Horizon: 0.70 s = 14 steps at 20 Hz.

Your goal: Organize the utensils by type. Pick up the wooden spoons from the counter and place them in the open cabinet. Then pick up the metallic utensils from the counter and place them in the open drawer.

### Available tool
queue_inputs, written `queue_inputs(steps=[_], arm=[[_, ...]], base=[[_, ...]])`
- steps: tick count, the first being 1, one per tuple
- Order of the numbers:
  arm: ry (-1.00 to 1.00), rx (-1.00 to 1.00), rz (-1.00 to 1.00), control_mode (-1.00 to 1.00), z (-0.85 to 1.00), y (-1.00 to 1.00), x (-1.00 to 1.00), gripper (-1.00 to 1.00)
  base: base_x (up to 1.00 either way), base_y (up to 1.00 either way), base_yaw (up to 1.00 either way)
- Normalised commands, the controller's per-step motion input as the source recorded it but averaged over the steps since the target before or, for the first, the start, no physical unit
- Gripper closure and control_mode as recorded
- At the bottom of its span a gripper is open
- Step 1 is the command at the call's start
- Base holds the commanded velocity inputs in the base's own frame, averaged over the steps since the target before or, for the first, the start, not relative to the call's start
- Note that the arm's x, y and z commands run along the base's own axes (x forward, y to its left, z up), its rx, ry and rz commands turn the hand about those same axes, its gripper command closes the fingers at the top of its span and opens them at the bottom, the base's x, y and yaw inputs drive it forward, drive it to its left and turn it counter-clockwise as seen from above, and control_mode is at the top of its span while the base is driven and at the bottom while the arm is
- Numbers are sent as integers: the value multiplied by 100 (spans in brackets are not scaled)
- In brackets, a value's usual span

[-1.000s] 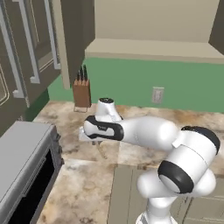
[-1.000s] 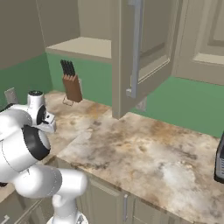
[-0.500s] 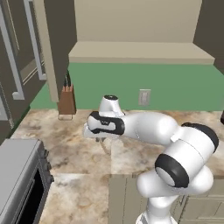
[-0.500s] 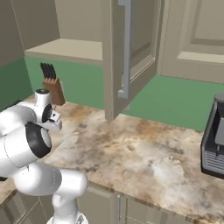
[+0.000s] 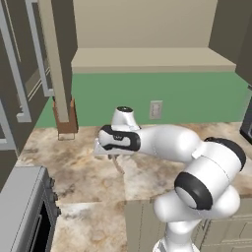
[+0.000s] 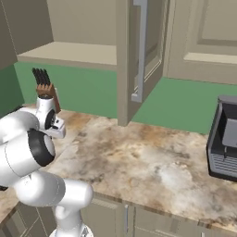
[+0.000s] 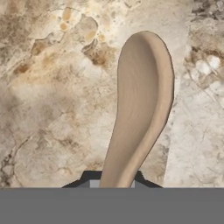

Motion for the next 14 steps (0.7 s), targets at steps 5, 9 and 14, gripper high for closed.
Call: queue_inputs(steps=[5, 9, 14], arm=[[0, -9, 0, -100, 6, 1, 0, 100], [-8, -25, 0, -100, 34, 0, 0, 100], [-25, -28, 0, -100, 51, 0, 0, 100]], base=[[-1, 5, 0], [0, 0, 0], [0, 0, 0]])
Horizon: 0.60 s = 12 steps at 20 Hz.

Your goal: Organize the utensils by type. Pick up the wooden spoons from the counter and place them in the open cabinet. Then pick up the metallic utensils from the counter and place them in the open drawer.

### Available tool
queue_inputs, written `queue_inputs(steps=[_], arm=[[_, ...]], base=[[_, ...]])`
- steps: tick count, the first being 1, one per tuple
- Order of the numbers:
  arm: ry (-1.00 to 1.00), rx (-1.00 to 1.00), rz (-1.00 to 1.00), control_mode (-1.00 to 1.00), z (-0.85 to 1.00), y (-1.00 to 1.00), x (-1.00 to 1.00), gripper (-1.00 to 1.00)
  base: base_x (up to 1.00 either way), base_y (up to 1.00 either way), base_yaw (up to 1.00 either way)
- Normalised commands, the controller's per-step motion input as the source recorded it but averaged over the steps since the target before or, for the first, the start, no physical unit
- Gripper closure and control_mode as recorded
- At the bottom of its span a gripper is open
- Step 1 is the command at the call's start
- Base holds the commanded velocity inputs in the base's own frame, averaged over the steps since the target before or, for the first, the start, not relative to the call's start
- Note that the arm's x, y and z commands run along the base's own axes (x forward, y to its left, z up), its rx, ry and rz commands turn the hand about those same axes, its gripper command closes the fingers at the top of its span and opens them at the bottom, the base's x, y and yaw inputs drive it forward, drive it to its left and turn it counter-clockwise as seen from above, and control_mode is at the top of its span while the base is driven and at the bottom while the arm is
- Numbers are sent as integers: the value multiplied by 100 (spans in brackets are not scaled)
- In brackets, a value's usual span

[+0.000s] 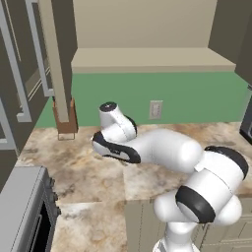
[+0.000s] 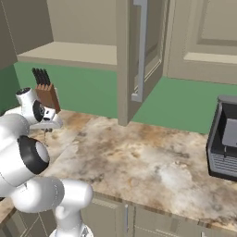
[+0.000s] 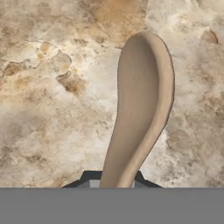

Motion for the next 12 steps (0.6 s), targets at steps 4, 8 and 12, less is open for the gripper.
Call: queue_inputs(steps=[4, 8, 12], arm=[[-21, -15, 0, -100, 64, -4, 0, 100], [-1, -11, -3, -100, 73, 0, 2, 100], [0, -20, 3, -100, 61, -5, 0, 100]], base=[[0, 0, 0], [0, 0, 0], [0, 0, 0]])
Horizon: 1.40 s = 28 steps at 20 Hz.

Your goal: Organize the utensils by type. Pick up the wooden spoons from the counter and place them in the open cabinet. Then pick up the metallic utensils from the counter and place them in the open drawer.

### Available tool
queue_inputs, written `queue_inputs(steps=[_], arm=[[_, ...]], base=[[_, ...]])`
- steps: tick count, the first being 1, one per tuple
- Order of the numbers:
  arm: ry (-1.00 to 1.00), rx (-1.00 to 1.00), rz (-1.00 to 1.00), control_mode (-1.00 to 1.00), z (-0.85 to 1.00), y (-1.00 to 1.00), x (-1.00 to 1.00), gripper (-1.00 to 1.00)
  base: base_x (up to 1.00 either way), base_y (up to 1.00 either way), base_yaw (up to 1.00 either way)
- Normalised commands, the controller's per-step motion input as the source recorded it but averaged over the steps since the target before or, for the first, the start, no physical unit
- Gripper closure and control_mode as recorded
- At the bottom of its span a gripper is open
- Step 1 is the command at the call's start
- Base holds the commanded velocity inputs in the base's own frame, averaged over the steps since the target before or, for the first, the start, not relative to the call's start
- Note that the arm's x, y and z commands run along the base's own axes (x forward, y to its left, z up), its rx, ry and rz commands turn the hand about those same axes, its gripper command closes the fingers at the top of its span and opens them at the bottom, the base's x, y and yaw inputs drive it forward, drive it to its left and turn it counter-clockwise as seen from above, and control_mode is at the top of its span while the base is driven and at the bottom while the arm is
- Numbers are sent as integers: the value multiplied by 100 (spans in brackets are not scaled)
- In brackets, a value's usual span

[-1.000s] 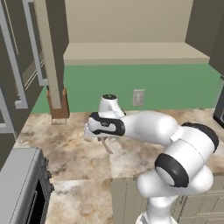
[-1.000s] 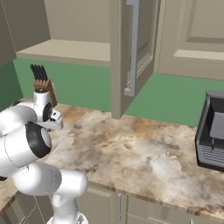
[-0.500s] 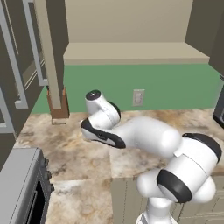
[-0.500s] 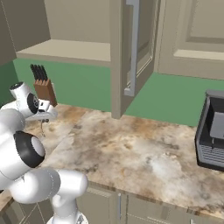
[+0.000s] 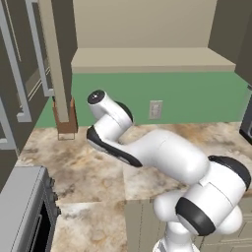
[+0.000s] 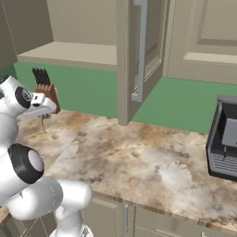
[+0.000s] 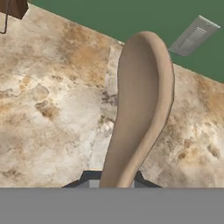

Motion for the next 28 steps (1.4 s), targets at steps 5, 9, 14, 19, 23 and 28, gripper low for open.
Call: queue_inputs(steps=[5, 9, 14, 19, 23, 28], arm=[[0, -26, 28, -100, 52, -23, -1, 100], [0, -23, 41, -100, 53, -32, 0, 100], [0, -11, 40, -100, 48, -44, -7, 100], [-1, 0, 37, -100, 42, -49, 2, 100], [1, 0, 21, -100, 57, -32, 18, 100], [5, -4, 3, -100, 74, -19, 25, 100]], base=[[0, 0, 0], [0, 0, 0], [0, 0, 0], [0, 0, 0], [0, 0, 0], [0, 0, 0]])
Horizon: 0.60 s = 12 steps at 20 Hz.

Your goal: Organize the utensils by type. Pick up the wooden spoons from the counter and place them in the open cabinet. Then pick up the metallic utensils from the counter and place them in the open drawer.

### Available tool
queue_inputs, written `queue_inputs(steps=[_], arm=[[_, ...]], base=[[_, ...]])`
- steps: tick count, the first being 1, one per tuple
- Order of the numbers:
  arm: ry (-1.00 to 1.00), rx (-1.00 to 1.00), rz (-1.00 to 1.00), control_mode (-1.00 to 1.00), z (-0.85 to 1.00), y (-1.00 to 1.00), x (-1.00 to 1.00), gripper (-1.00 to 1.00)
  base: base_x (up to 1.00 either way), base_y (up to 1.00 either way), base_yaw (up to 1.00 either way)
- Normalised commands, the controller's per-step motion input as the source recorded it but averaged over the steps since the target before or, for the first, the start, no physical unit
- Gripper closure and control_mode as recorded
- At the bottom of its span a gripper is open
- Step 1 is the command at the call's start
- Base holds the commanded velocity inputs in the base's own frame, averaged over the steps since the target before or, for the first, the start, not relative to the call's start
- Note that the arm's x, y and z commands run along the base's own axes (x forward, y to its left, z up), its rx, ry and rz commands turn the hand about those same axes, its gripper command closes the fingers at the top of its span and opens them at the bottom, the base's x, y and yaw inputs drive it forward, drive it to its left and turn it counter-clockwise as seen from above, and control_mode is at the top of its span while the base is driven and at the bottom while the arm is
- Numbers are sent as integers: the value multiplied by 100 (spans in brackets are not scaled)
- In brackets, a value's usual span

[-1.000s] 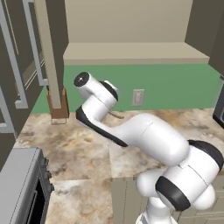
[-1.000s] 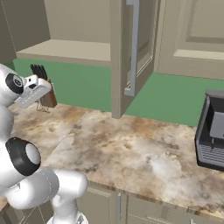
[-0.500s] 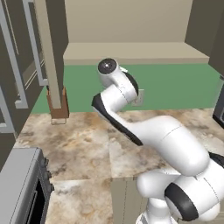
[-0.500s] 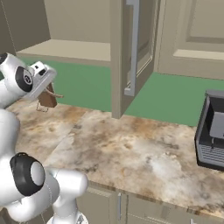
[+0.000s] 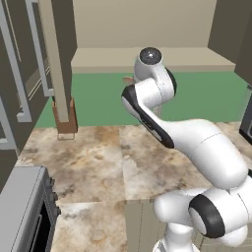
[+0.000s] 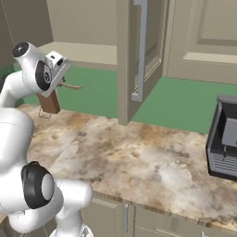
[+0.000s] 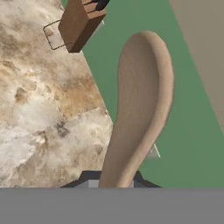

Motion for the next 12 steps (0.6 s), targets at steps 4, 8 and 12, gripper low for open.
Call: queue_inputs(steps=[4, 8, 12], arm=[[-3, -7, 1, -100, 61, -7, 34, 100], [-18, -2, 8, -100, 45, -2, 42, 100], [-21, -6, 13, -100, 43, -5, 29, 100]], base=[[0, 0, 0], [0, 0, 0], [0, 0, 0]])
